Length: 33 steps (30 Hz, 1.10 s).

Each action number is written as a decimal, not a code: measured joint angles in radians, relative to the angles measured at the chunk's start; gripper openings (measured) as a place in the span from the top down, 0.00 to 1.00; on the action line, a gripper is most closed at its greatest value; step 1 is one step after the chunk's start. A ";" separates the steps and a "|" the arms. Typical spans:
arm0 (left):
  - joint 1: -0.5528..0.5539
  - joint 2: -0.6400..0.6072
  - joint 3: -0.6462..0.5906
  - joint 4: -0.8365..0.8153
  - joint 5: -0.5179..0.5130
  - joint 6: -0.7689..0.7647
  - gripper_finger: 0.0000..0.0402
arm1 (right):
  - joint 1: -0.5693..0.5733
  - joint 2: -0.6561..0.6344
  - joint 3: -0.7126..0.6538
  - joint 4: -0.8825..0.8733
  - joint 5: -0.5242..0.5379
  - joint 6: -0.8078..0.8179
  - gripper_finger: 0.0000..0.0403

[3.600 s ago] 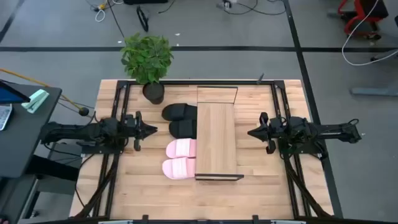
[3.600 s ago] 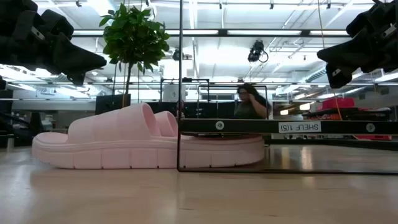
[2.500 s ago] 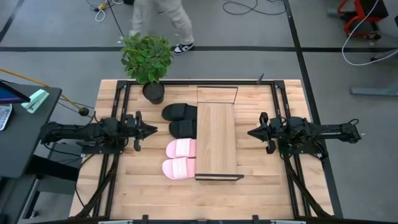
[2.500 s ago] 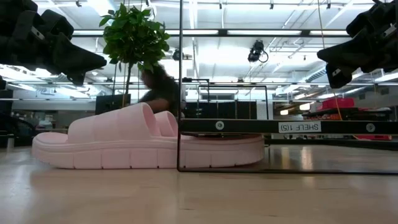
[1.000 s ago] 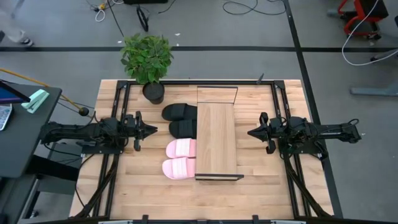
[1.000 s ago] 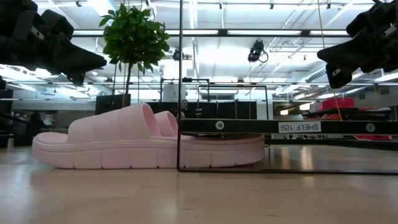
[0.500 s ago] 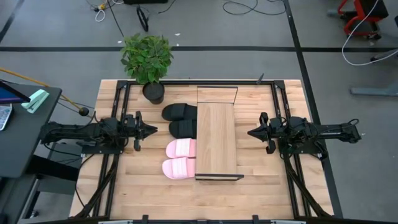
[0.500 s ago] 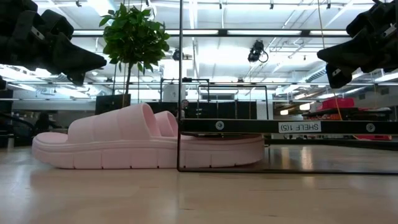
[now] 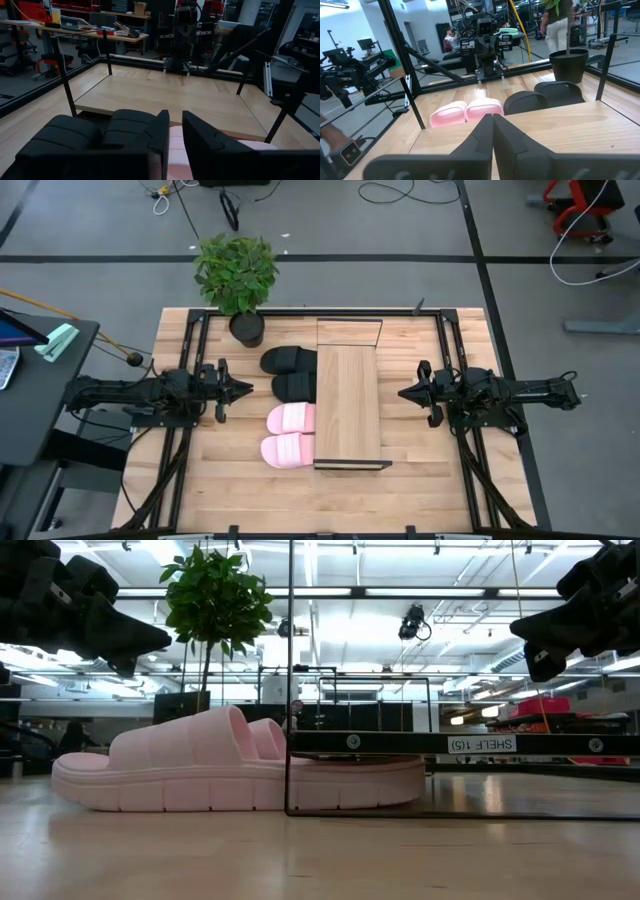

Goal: Pick and place slides into the shelf

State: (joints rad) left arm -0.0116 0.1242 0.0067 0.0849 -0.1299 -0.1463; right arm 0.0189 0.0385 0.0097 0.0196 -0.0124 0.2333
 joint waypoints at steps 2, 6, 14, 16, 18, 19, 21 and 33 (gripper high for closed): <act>0.000 0.000 0.000 0.000 0.000 0.000 0.87 | 0.000 0.000 0.000 0.000 0.000 0.000 0.97; 0.000 0.000 0.000 0.000 0.000 0.000 0.87 | 0.000 0.000 0.000 0.000 0.000 0.000 0.97; 0.000 0.000 0.000 0.000 0.000 0.000 0.85 | 0.000 0.000 0.000 0.000 0.000 0.000 0.97; 0.000 0.000 0.000 0.000 0.000 0.000 0.85 | 0.000 0.000 0.000 0.000 0.000 0.000 0.97; 0.000 0.000 0.000 0.000 0.000 0.000 0.86 | 0.000 0.000 0.000 0.000 0.000 0.000 0.97; 0.000 0.000 0.000 0.000 0.000 0.000 0.87 | 0.000 0.000 0.000 0.000 0.000 0.000 0.97; 0.000 0.000 0.000 0.000 0.000 0.000 0.87 | 0.000 0.000 0.000 0.000 0.000 0.000 0.97; 0.000 0.000 0.000 0.000 0.000 0.000 0.85 | 0.000 0.000 0.000 0.000 0.000 0.000 0.97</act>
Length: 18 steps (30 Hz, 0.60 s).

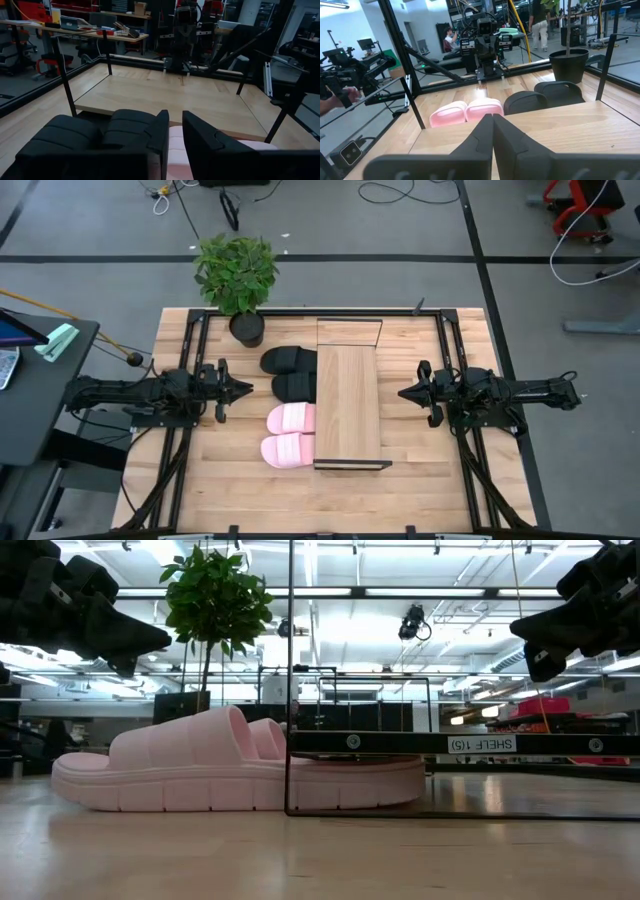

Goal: Pick and place slides into the shelf

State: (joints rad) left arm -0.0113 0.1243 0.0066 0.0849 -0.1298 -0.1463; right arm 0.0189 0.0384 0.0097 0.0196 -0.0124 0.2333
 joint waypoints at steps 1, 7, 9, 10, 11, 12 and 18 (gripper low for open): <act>0.000 0.000 0.000 0.000 0.000 0.000 0.85 | 0.000 0.000 0.000 0.000 0.000 0.000 0.97; 0.000 0.000 0.000 0.000 0.000 0.000 0.87 | 0.000 0.000 0.000 0.000 0.000 0.000 0.97; 0.000 0.000 0.000 0.000 0.000 0.000 0.87 | 0.000 0.000 0.000 0.000 0.000 0.000 0.97; 0.000 0.000 0.000 0.000 0.000 0.000 0.87 | 0.000 0.000 0.000 0.000 0.000 0.000 0.97; 0.000 0.000 0.000 0.000 0.000 0.000 0.87 | 0.000 0.000 0.000 0.000 0.000 0.000 0.97; 0.000 0.000 0.000 0.000 0.000 0.000 0.87 | 0.000 0.000 0.000 0.000 0.000 0.000 0.97; 0.000 0.000 0.000 0.000 0.000 0.000 0.85 | 0.000 0.000 0.000 0.000 0.000 0.000 0.97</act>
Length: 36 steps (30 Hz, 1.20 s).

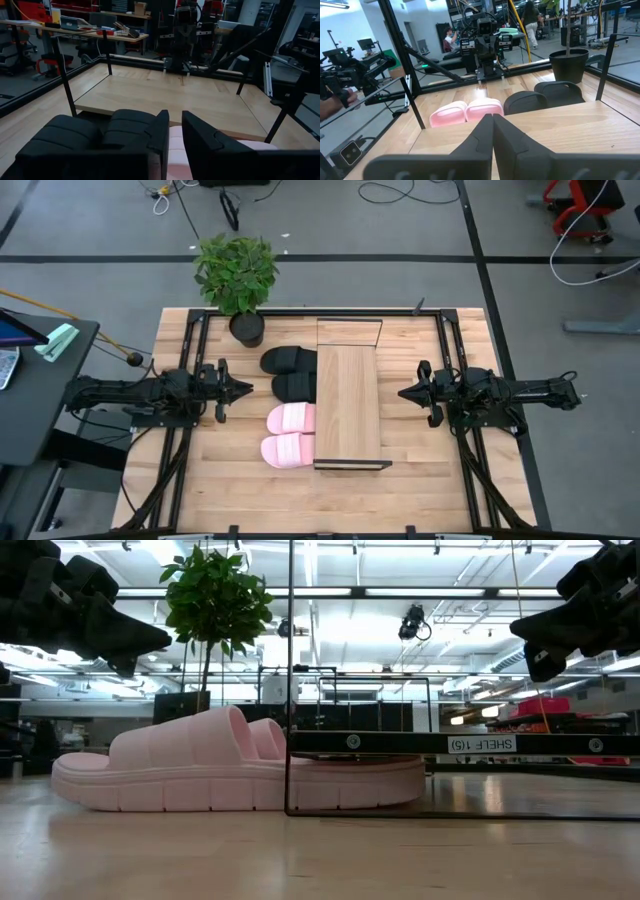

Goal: Pick and place slides into the shelf

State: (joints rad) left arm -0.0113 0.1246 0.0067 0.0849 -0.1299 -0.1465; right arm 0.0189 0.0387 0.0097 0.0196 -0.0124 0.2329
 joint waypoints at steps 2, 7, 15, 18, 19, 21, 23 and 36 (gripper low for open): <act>0.000 0.000 0.000 0.000 0.000 0.000 0.85 | 0.000 0.000 0.000 0.000 0.000 0.000 0.97; 0.000 0.000 0.000 0.000 0.000 0.000 0.87 | 0.000 0.000 0.000 0.000 0.000 0.000 0.97; 0.000 0.000 0.000 0.000 0.000 0.001 0.88 | 0.000 0.000 0.000 0.000 0.002 0.000 0.97; 0.000 0.000 0.000 0.000 0.000 0.000 0.87 | 0.000 0.000 0.000 0.001 0.002 0.000 0.97; 0.000 0.000 0.000 0.000 0.000 0.000 0.87 | 0.000 0.000 0.000 0.001 0.002 0.000 0.97; 0.000 0.000 0.000 0.000 0.000 0.000 0.86 | 0.000 0.000 0.000 0.001 0.002 0.000 0.97; 0.000 0.000 0.000 0.000 0.000 -0.005 0.86 | 0.000 0.000 0.000 0.002 0.002 0.000 0.97; 0.000 0.000 0.022 -0.014 -0.086 -0.195 0.78 | 0.000 0.000 0.000 0.143 0.016 -0.033 0.97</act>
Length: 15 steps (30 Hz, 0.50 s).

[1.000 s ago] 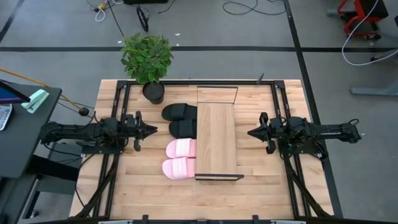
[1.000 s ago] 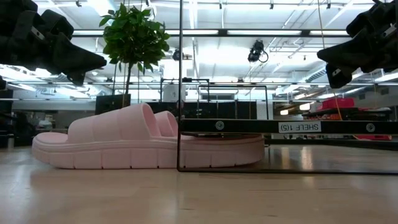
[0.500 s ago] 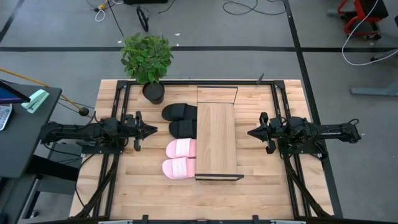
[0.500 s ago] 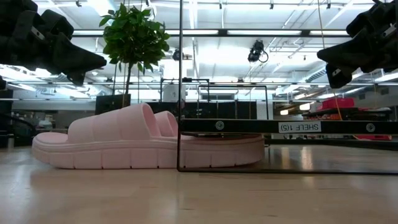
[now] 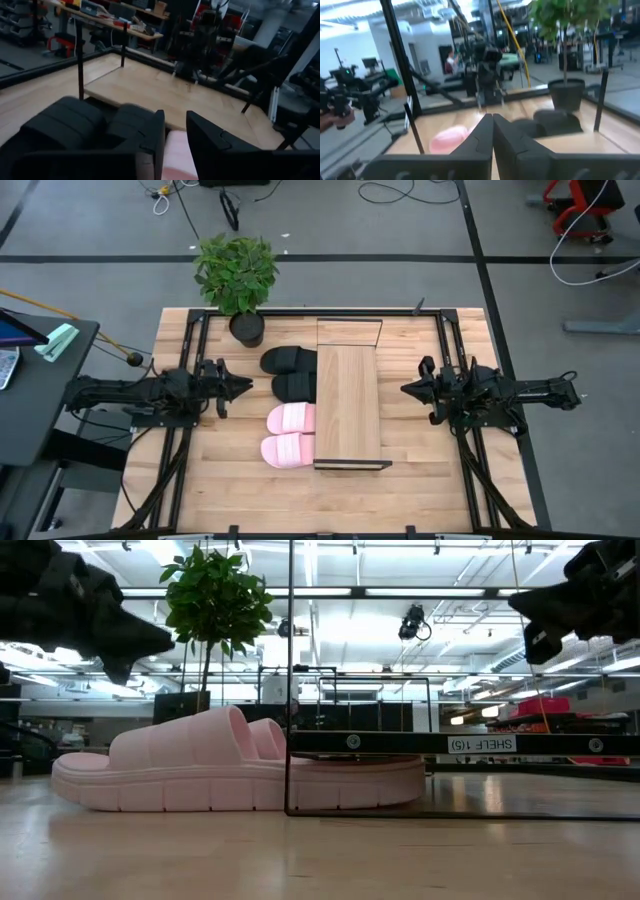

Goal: Pick and place slides into the shelf
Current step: Put the top black slides on the shelf

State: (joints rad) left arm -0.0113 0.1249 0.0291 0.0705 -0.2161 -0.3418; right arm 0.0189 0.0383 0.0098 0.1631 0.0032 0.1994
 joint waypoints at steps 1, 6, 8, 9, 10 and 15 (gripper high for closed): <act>0.000 0.000 0.013 0.003 0.000 -0.008 0.77 | 0.000 0.000 0.000 0.002 0.000 -0.001 0.97; 0.000 0.019 0.089 0.001 -0.009 -0.014 0.76 | 0.000 0.003 0.017 -0.006 -0.001 0.005 0.97; 0.000 0.047 0.132 0.000 -0.031 -0.015 0.76 | 0.000 0.007 0.031 -0.002 -0.001 -0.006 0.97; 0.000 0.065 0.151 -0.010 -0.046 -0.015 0.77 | 0.000 0.009 0.039 -0.004 -0.001 -0.018 0.97; 0.000 0.086 0.172 -0.030 -0.059 -0.018 0.77 | 0.000 0.014 0.047 -0.005 -0.001 -0.029 0.97; 0.002 0.220 0.295 -0.128 -0.088 -0.118 0.78 | 0.000 0.068 0.109 -0.005 -0.001 -0.086 0.94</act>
State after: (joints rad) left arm -0.0097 0.3445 0.3241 -0.0571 -0.3039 -0.4598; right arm 0.0189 0.1062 0.1188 0.1582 0.0027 0.1134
